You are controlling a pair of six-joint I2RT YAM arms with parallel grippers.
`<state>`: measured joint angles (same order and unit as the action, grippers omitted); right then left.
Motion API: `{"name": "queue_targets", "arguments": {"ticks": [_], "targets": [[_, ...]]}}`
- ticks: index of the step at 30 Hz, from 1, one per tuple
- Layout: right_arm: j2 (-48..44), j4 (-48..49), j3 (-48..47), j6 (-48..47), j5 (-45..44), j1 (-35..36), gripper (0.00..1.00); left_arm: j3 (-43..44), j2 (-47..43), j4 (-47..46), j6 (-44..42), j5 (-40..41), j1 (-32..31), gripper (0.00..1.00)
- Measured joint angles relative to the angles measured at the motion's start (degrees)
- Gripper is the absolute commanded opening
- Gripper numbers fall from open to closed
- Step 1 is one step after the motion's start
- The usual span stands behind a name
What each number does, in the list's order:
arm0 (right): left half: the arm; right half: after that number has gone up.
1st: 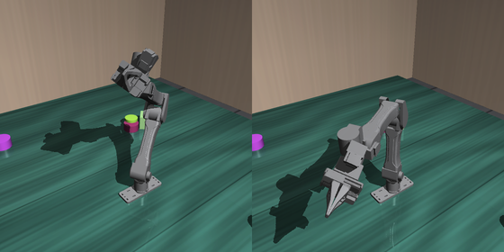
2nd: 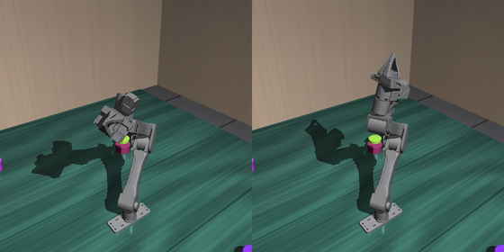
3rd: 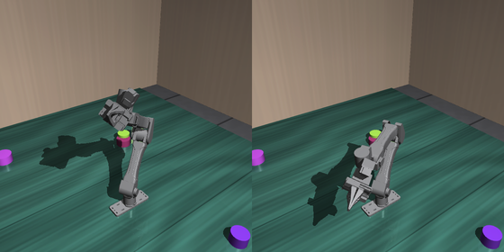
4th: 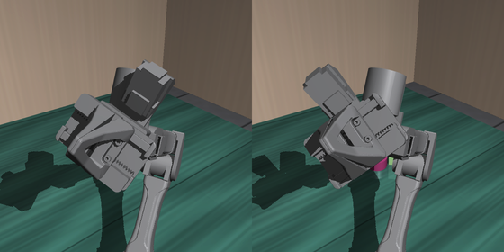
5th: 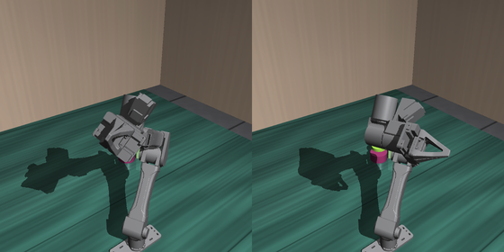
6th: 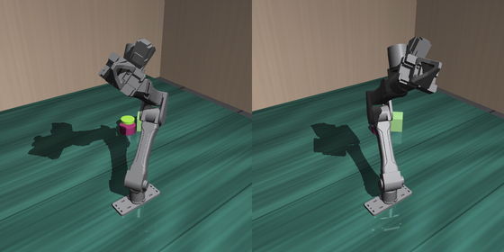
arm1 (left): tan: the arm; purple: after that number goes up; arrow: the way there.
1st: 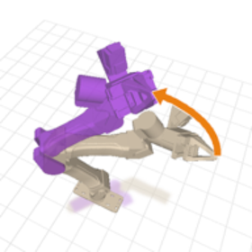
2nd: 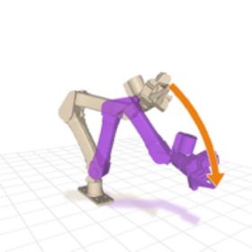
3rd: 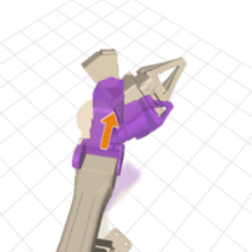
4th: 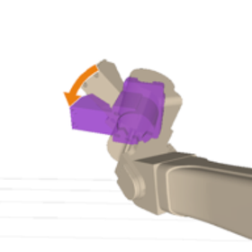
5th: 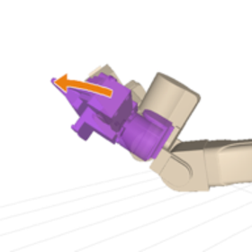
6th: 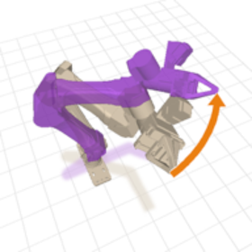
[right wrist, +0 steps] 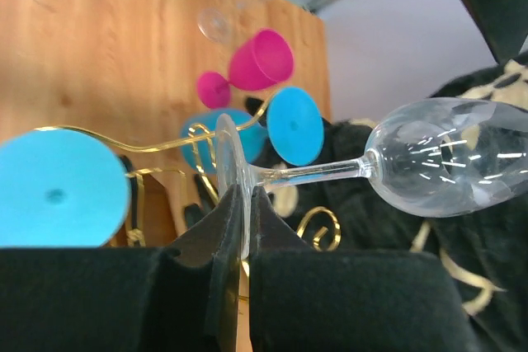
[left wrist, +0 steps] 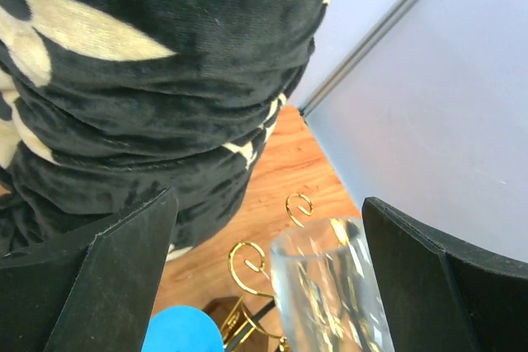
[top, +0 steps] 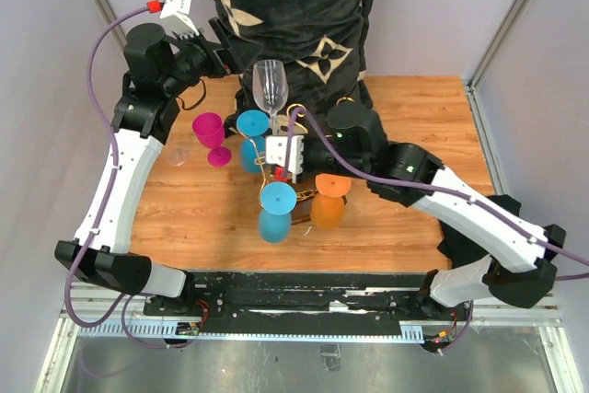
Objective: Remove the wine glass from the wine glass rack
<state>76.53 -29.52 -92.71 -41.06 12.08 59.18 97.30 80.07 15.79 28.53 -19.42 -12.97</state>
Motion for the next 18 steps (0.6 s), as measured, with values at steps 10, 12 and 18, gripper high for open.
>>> {"name": "queue_targets", "arguments": {"ticks": [10, 12, 18], "targets": [[7.3, 2.2, -0.9, -13.3, -9.5, 1.3, 0.01, 8.9, -0.2, 12.8, -0.7, -2.4, -0.3, 1.00], [7.7, 2.5, -1.7, -14.3, -9.7, 1.3, 0.01, 10.1, -0.2, 15.1, -1.3, -1.9, -0.3, 1.00], [8.1, 4.4, -4.4, -16.4, -10.7, 1.7, 0.00, 10.4, 0.2, 20.6, -2.5, -0.9, -0.6, 1.00]]}}
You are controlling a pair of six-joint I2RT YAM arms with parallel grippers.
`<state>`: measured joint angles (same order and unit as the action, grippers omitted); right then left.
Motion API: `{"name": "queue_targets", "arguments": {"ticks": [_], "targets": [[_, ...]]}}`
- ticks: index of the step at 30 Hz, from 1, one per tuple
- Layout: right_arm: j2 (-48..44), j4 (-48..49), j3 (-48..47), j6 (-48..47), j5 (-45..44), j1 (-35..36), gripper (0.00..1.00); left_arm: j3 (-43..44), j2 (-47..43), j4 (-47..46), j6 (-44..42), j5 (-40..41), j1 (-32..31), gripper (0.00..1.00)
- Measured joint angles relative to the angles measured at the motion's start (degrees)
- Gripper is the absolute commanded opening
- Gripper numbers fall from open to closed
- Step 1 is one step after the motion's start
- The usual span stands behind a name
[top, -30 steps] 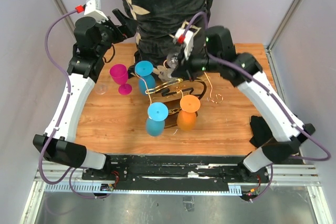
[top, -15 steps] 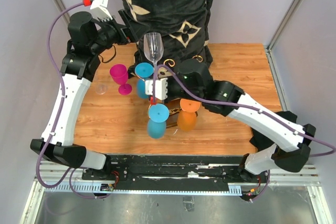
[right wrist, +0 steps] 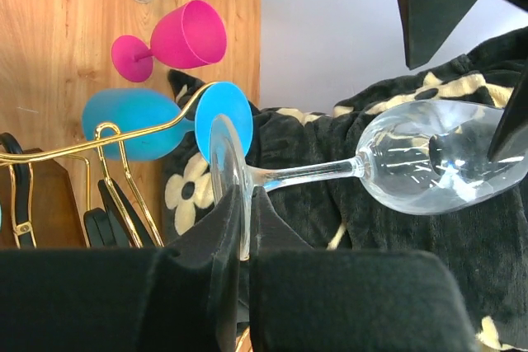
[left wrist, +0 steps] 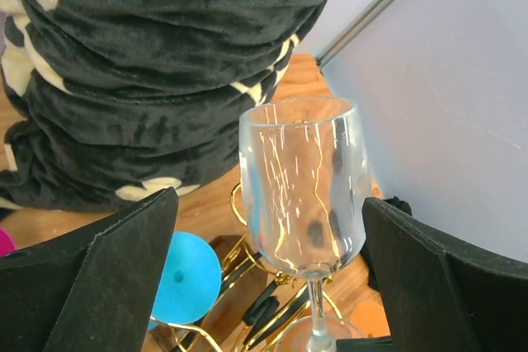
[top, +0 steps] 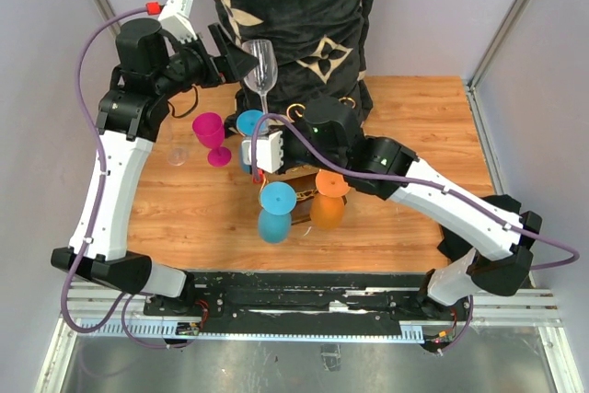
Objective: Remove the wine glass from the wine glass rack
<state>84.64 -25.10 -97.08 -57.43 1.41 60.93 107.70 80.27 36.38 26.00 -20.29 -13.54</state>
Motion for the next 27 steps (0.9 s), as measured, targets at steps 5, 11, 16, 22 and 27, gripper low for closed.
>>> {"name": "queue_targets", "arguments": {"ticks": [5, 11, 16, 22, 27], "targets": [[0.9, 0.3, 0.0, -0.7, -1.2, 1.4, 0.01, -1.1, 0.3, 0.2, -0.2, 0.2, -0.3, 1.00], [1.6, 1.7, 0.0, -2.8, -1.5, 4.2, 0.00, -1.5, 0.9, -0.2, 0.2, -0.2, -1.0, 0.98], [1.6, 2.3, 0.0, -3.5, -1.9, 5.3, 0.01, -2.1, 1.2, -0.4, 0.5, -0.4, -1.5, 0.75], [1.6, 2.2, 0.6, -4.3, -3.6, 5.4, 0.01, -2.9, 0.6, -0.7, 1.0, 1.0, -2.0, 0.55], [1.6, 3.0, 0.6, -5.2, -4.5, 5.9, 0.01, -3.0, -0.8, -0.4, 1.0, 2.7, -2.0, 0.50]]}}
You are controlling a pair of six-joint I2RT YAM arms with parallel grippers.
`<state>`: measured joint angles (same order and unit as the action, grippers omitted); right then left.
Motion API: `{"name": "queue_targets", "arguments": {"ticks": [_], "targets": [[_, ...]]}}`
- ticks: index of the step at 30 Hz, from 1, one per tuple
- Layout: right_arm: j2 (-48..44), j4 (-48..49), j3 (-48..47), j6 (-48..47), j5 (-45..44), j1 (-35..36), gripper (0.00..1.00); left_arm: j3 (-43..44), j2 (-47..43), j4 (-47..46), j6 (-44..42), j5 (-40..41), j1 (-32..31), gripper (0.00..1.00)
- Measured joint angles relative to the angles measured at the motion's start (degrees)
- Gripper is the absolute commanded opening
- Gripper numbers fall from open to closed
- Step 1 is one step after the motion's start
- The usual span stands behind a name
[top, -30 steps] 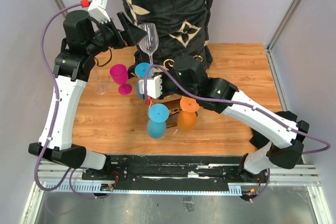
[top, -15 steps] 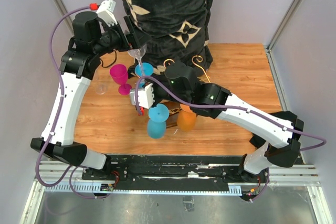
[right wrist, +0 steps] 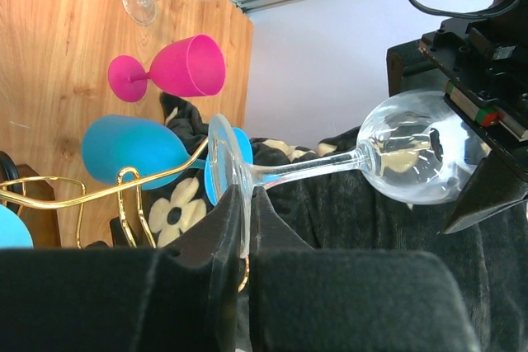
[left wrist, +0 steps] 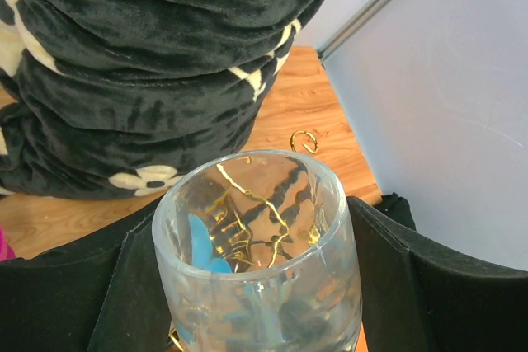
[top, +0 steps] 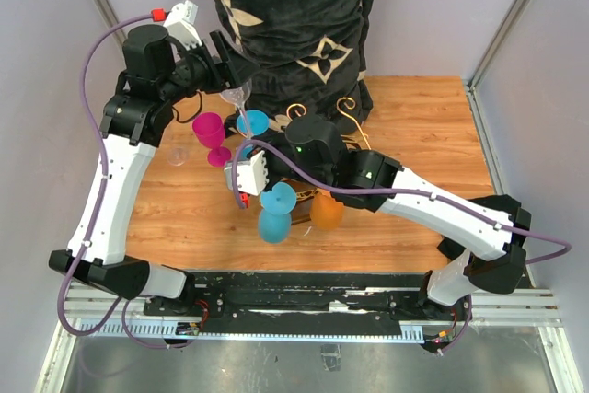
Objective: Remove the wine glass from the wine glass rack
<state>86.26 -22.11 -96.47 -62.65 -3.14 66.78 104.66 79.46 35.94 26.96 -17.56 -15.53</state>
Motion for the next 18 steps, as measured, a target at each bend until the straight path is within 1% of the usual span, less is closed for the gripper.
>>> {"name": "queue_targets", "arguments": {"ticks": [2, 3, 5, 6, 8, 11, 14, 18], "targets": [[0.0, 0.4, 0.0, -0.2, -0.1, 0.1, 0.01, 0.0, -0.5, 0.3, 0.0, 0.5, 0.0, 0.44], [0.0, 0.9, 0.3, -0.2, -0.2, 0.1, 0.05, 0.1, -0.7, 0.3, 0.0, 0.8, 0.0, 0.43], [0.0, 2.3, 1.0, -0.2, -0.5, 0.1, 0.25, 0.1, -1.0, 0.3, -0.3, 1.5, 0.0, 0.42], [0.0, 3.0, 1.5, -0.2, -0.9, 0.2, 0.33, 0.1, -1.2, 0.5, -0.5, 2.1, 0.0, 0.42], [0.0, 5.1, 2.5, 0.2, -2.3, 0.1, 0.47, -0.5, -2.0, 0.7, -0.8, 3.5, 0.0, 0.43], [-0.5, 7.9, 3.9, 1.1, -3.5, 0.1, 0.65, -2.6, -4.9, 1.4, -1.6, 6.2, 0.1, 0.45], [-1.3, 9.6, 4.7, 2.7, -3.7, 0.1, 0.74, -3.2, -8.4, 3.5, -3.4, 9.4, 0.1, 0.44], [-4.7, 12.3, 6.6, 5.5, -3.8, 0.1, 0.79, -4.5, -12.8, 4.3, -6.1, 14.0, 0.1, 0.43]]}}
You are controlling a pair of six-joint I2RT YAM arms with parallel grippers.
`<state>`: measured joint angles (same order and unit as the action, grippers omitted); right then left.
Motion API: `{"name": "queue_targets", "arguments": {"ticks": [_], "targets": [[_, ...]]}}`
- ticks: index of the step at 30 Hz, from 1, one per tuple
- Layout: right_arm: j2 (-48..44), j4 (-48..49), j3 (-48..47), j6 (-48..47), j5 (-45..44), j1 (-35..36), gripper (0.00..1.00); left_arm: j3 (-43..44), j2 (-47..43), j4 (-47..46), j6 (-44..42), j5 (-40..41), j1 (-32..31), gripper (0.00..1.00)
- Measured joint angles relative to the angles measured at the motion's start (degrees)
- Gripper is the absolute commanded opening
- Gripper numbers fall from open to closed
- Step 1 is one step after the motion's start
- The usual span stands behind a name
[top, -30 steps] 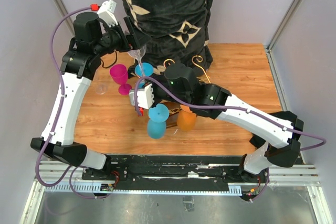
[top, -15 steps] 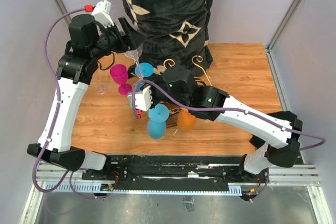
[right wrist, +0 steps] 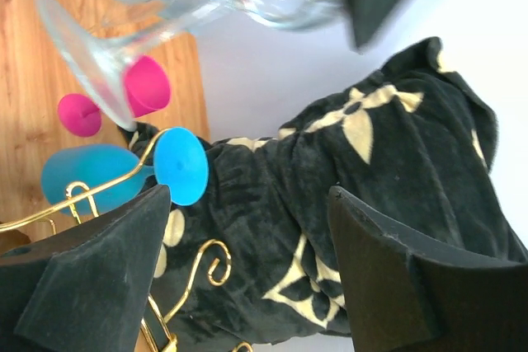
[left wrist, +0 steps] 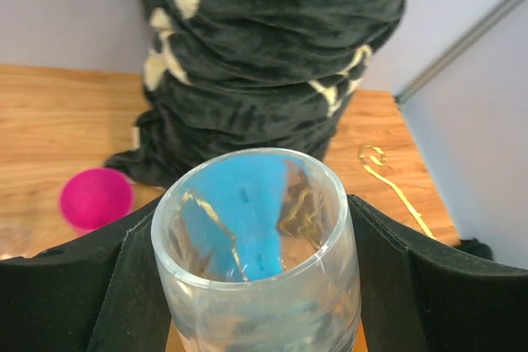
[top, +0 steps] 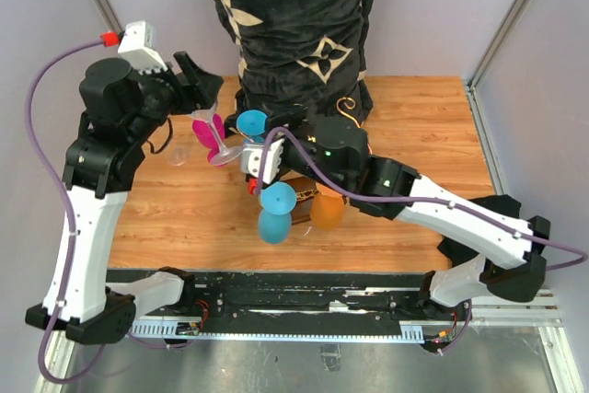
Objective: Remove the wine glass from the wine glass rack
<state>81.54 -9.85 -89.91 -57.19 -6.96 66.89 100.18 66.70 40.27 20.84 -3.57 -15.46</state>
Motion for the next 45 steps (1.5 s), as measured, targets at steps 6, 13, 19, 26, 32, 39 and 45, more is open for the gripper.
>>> {"name": "queue_targets", "arguments": {"ticks": [6, 13, 19, 26, 32, 39, 45], "targets": [[-6.5, 3.5, 1.8, 4.7, -1.2, 0.0, 0.77, -13.3, -9.0, -1.5, -3.7, 10.6, 0.0, 0.43], [-11.7, 6.3, 3.4, 12.5, -1.0, 0.0, 0.73, -33.1, -15.5, -10.0, -7.2, 21.2, 0.0, 0.46], [-15.0, 8.5, 7.0, 16.4, -1.0, 0.0, 0.72, -49.9, -19.3, -24.2, -10.9, 31.1, 0.0, 0.46], [-17.0, 9.7, 9.8, 18.5, -1.3, 0.0, 0.73, -62.8, -20.2, -45.1, -19.8, 44.5, 0.0, 0.55], [-20.1, 10.1, 11.8, 19.1, -2.9, 0.0, 0.72, -74.8, -15.7, -66.4, -27.4, 53.3, 0.0, 0.55], [-24.6, 10.2, 14.5, 19.1, -5.3, -0.2, 0.73, -78.7, -3.7, -89.3, -33.3, 59.9, 0.4, 0.53], [-27.3, 10.4, 17.2, 19.0, -7.1, -0.4, 0.73, -79.1, 12.1, -109.4, -37.9, 64.0, 2.2, 0.52]]}}
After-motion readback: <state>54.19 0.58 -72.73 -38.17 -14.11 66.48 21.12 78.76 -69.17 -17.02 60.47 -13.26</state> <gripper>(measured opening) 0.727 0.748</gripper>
